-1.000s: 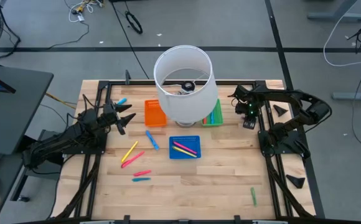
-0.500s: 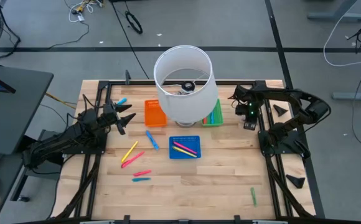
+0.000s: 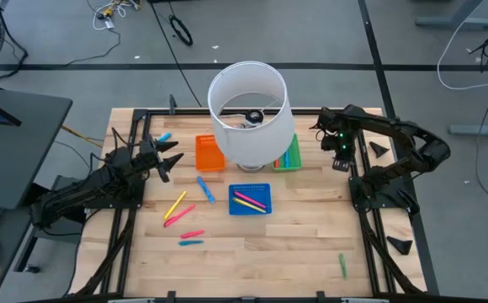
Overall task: Pick & Place Markers
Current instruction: Put the purple small highlighter pen into the orange bin
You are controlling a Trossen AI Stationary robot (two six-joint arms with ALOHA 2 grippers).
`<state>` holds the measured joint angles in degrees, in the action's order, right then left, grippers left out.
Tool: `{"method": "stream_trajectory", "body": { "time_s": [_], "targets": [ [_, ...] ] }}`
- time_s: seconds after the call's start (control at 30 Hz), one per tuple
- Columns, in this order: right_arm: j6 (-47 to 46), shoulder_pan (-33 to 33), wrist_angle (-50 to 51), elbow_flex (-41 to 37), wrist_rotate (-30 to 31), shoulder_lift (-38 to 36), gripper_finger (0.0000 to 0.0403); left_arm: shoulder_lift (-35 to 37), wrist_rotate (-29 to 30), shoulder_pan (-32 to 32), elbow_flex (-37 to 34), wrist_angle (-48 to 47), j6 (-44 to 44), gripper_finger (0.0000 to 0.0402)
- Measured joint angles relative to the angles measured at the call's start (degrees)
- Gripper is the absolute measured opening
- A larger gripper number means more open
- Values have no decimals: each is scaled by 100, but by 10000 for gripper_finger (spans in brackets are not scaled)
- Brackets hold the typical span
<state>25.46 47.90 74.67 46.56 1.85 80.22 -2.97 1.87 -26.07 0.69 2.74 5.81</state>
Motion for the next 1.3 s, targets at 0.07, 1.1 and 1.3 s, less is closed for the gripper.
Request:
{"method": "stream_trajectory", "body": {
  "time_s": [0.07, 1.1, 1.3],
  "targets": [
    [-124, -155, 109, 59, -13, -78, 33, 1, 0, 0, -2, 0, 1, 252],
    [-3799, -4406, 960, 350, -2837, -190, 33, 1, 1, -1, -2, 0, 1, 252],
    [-4794, -5287, 265, 350, -3290, -190, 33, 1, 0, 0, 0, 0, -1, 252]
  ]
}}
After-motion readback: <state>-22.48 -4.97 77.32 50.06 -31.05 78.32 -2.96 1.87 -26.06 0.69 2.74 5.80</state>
